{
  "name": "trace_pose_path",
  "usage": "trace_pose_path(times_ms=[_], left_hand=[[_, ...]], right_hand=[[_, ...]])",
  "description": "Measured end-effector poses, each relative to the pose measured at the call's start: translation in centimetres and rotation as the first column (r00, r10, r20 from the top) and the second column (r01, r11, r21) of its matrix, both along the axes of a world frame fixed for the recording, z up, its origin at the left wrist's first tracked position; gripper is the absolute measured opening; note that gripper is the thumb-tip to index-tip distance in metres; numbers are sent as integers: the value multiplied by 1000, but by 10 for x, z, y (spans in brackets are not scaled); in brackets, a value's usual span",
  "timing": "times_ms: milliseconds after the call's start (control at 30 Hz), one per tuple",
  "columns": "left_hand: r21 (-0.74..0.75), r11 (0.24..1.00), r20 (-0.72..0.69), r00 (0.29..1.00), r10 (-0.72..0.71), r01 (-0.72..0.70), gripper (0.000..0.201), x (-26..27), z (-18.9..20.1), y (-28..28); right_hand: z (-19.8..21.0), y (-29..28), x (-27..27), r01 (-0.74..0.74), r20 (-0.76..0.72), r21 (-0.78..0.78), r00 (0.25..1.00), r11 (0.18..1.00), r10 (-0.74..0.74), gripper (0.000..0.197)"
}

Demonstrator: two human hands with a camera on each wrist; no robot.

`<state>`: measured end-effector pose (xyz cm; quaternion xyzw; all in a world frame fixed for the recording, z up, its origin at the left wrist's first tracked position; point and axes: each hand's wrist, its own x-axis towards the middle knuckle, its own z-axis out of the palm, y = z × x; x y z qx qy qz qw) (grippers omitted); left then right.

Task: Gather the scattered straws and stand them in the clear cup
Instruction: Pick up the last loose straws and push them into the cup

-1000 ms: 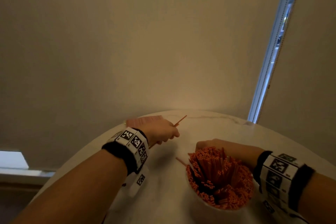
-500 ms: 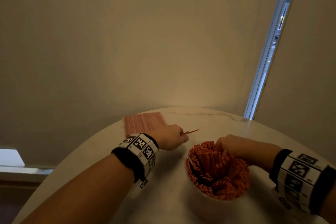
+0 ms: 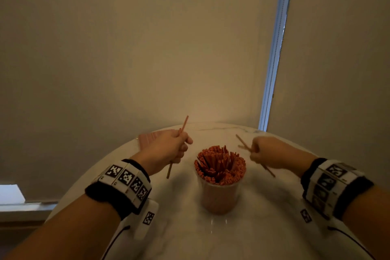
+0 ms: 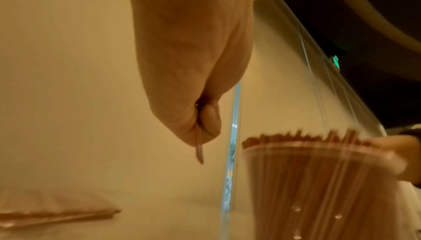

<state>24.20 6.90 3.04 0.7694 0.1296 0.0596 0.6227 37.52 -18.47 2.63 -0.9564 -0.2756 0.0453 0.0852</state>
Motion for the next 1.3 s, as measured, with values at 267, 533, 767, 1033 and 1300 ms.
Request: trace_pose_path(times_ms=[267,533,767,1033,1300], left_hand=[[-376,926,203,977,66,15,39,-28,56,-75],[-564,819,119,970,210,-108,33,-41,55,-121],[-397,915,91,989,118,-73,41,-44,42,-104],[120,992,125,990,-65,50,30,-42,40,-88],[-109,988,298,952,-75,112,7,-22,51,-95]], right_hand=[[77,27,-75,-4,-47,716,997,698,53,10],[69,70,-121,-67,23,491,998,868,64,30],[79,56,-122,-154,48,-20,987,988,155,42],[112,37,-106,-195,47,512,979,837,199,47],[130,41,-120,-398,215,440,917,805,335,11]])
